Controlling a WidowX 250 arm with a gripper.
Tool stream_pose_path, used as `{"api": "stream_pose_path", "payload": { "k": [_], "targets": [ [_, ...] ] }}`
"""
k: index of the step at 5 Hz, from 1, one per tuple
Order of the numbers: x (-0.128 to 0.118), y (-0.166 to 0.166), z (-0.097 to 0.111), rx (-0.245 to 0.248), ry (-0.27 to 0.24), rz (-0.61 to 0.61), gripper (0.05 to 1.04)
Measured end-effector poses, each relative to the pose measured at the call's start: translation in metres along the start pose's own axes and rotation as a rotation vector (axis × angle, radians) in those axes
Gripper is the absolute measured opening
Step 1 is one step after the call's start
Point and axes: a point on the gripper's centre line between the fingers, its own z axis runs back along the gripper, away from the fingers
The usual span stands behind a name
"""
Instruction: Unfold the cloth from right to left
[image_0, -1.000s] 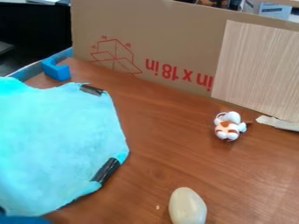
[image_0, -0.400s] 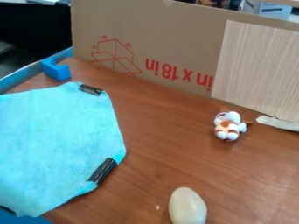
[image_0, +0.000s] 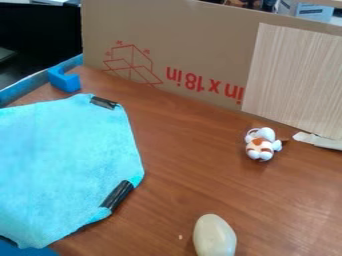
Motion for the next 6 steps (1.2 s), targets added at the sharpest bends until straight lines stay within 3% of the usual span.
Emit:
{"api": "stream_pose_path", "payload": {
  "k": [1, 2, 4, 6],
  "targets": [
    [0.008, -0.034, -0.015, -0.036, -0.003, -0.085, 1.001],
    [0.008, -0.049, -0.039, -0.033, 0.027, -0.129, 1.001],
    [-0.003, -0.081, -0.084, 0.006, 0.094, -0.209, 1.001],
    [0.008, -0.109, -0.104, 0.057, 0.097, -0.281, 1.001]
  ]
}}
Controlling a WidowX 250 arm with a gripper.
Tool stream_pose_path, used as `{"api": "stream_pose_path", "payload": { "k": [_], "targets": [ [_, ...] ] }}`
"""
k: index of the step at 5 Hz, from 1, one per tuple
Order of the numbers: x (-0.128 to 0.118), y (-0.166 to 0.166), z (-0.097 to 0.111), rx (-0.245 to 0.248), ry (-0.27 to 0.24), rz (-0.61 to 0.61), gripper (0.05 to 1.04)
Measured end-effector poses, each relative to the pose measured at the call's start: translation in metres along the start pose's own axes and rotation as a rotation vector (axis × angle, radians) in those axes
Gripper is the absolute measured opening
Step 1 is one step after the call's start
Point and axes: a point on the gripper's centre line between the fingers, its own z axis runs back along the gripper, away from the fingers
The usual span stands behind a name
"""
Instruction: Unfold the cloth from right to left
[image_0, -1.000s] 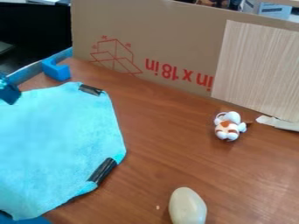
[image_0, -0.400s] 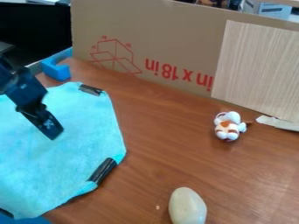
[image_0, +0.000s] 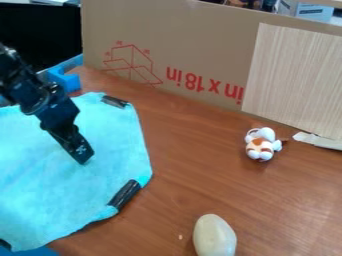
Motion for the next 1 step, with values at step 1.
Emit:
{"api": "stream_pose_path", "payload": {
  "k": [1],
  "targets": [
    [0.0187, -0.0123, -0.0097, 0.006, -0.004, 0.015, 1.001]
  ]
}}
